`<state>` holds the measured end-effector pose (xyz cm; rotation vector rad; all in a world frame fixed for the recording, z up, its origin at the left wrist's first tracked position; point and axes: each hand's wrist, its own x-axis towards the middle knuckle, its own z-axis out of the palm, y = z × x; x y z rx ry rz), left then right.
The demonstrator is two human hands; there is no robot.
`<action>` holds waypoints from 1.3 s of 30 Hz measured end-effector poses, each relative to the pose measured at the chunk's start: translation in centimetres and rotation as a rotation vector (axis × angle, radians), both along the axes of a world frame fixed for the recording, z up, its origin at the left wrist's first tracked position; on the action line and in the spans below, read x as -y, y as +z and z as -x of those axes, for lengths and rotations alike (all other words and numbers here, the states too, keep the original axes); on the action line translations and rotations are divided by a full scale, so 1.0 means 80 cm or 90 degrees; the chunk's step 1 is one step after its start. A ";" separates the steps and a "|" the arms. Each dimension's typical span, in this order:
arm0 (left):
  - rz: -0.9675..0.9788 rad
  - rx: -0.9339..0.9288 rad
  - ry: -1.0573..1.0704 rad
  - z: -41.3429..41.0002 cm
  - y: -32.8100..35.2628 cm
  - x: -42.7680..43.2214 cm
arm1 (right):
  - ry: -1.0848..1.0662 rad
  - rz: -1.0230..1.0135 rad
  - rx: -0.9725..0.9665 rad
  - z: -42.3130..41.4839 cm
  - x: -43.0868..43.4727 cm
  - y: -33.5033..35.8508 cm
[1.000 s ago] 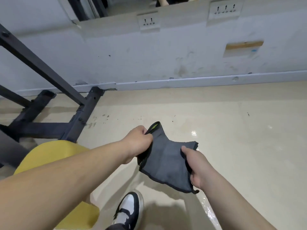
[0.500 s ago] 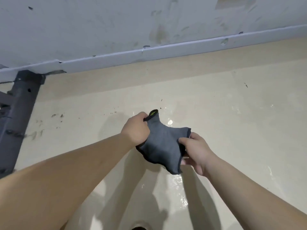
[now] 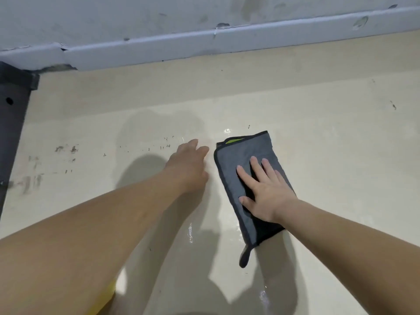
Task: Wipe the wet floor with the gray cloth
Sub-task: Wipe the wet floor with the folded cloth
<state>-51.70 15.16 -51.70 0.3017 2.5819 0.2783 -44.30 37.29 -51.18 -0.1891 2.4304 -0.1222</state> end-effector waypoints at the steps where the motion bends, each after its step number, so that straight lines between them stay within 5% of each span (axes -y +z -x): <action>1: 0.032 -0.002 -0.009 0.008 -0.003 0.011 | 0.006 -0.009 0.018 0.009 0.004 -0.009; 7: 0.116 -0.016 0.011 0.078 -0.005 0.070 | -0.037 -0.038 0.069 0.066 0.028 -0.025; 12: 0.262 0.058 0.162 0.109 -0.002 0.099 | -0.110 -0.059 0.098 0.129 0.066 -0.028; 25: 0.189 0.062 0.189 0.100 -0.025 0.129 | -0.208 -0.053 0.012 0.270 0.122 -0.026; 32: 0.187 0.073 0.189 0.102 -0.020 0.128 | 0.065 -0.033 0.047 0.147 0.146 -0.030; 39: 0.159 0.169 0.145 0.102 0.011 0.147 | 0.152 -0.086 0.079 0.086 0.140 -0.021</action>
